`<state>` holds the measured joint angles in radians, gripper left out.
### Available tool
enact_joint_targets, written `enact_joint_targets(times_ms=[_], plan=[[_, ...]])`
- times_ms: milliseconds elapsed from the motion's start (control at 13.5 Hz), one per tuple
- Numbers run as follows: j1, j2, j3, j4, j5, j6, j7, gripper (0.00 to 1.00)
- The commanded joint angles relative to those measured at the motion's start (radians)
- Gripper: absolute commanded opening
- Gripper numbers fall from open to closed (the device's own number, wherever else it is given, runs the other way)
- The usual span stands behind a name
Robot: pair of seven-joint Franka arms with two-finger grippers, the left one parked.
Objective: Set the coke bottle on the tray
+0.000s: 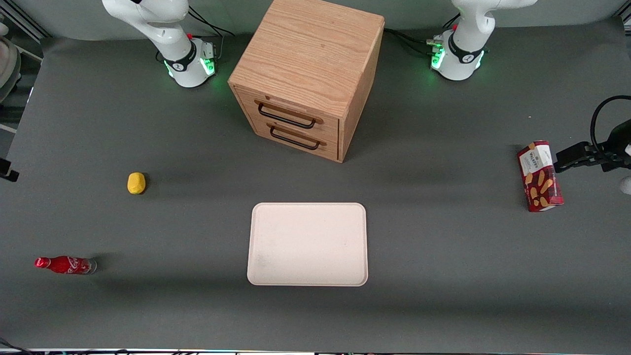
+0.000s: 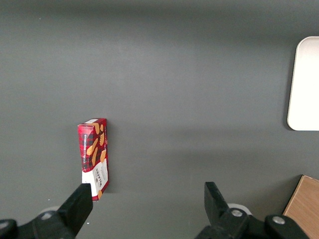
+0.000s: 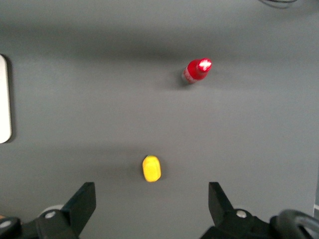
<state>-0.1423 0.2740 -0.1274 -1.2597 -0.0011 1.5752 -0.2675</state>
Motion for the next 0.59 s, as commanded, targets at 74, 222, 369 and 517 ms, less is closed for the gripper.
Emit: enact_joint_targets(times_ms=[74, 222, 369, 517], plan=[[-0.111, 0.207, 0.084, 0.271, 0.003, -0.029, -0.139, 1.00], [-0.160, 0.282, 0.121, 0.344, 0.000, -0.030, -0.168, 1.00], [-0.198, 0.353, 0.149, 0.400, 0.003, -0.026, -0.205, 1.00], [-0.258, 0.418, 0.208, 0.456, 0.000, -0.020, -0.248, 1.00]])
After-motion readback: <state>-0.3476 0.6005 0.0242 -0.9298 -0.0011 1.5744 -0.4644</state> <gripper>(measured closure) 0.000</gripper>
